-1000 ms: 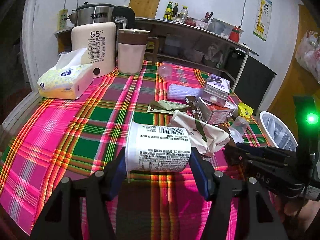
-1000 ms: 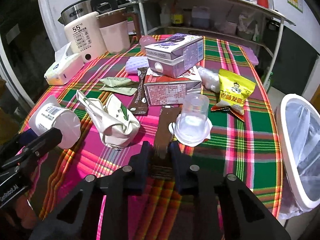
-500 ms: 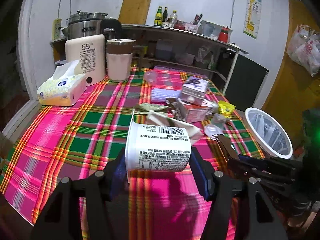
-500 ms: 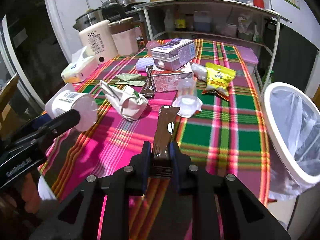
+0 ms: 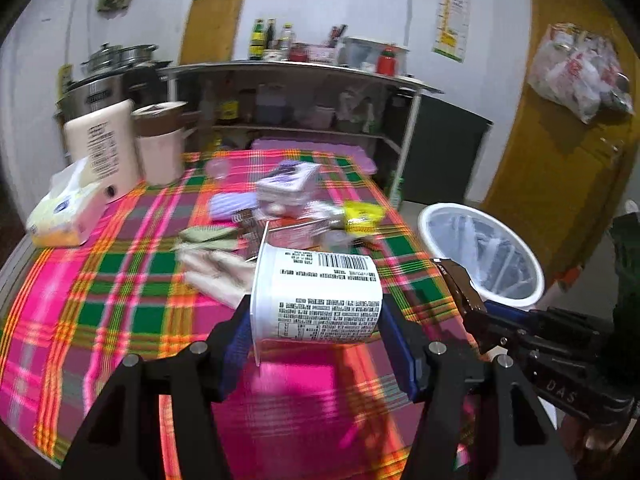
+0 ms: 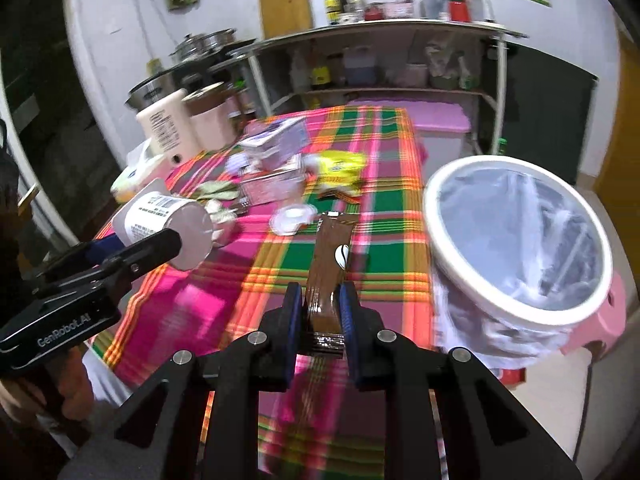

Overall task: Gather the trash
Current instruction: 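Carry the yogurt cup and brown wrapper over the bin and release both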

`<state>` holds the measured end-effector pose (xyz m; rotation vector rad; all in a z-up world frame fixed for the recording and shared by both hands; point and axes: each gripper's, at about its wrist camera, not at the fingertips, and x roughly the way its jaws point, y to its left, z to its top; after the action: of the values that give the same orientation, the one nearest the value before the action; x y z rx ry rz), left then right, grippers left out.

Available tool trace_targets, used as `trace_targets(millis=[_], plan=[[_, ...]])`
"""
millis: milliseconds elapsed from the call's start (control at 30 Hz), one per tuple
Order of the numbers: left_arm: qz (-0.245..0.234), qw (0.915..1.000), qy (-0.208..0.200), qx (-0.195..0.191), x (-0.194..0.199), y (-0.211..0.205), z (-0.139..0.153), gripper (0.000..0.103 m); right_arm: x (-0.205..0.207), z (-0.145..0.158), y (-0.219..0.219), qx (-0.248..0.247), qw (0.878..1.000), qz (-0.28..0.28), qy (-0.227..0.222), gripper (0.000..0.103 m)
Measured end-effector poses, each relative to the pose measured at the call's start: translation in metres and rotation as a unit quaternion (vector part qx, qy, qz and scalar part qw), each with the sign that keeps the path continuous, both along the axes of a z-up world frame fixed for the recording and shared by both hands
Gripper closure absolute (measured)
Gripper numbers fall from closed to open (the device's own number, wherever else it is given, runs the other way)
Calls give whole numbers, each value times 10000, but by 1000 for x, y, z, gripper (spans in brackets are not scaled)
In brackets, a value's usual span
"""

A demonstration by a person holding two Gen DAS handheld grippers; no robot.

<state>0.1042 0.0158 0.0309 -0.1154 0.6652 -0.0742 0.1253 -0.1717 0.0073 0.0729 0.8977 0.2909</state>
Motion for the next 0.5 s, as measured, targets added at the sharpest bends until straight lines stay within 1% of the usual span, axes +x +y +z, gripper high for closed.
trace_targets(millis=[133, 333, 500], plan=[[-331, 9994, -36, 11, 13, -26, 3, 40, 2, 4, -35, 3, 9993, -378, -52, 82], [-820, 9966, -43, -32, 35, -64, 4, 40, 6, 6, -77, -16, 9968, -790, -88, 82], [-1137, 9935, -60, 45, 52, -93, 4, 40, 12, 2, -100, -43, 9950, -995, -60, 82]])
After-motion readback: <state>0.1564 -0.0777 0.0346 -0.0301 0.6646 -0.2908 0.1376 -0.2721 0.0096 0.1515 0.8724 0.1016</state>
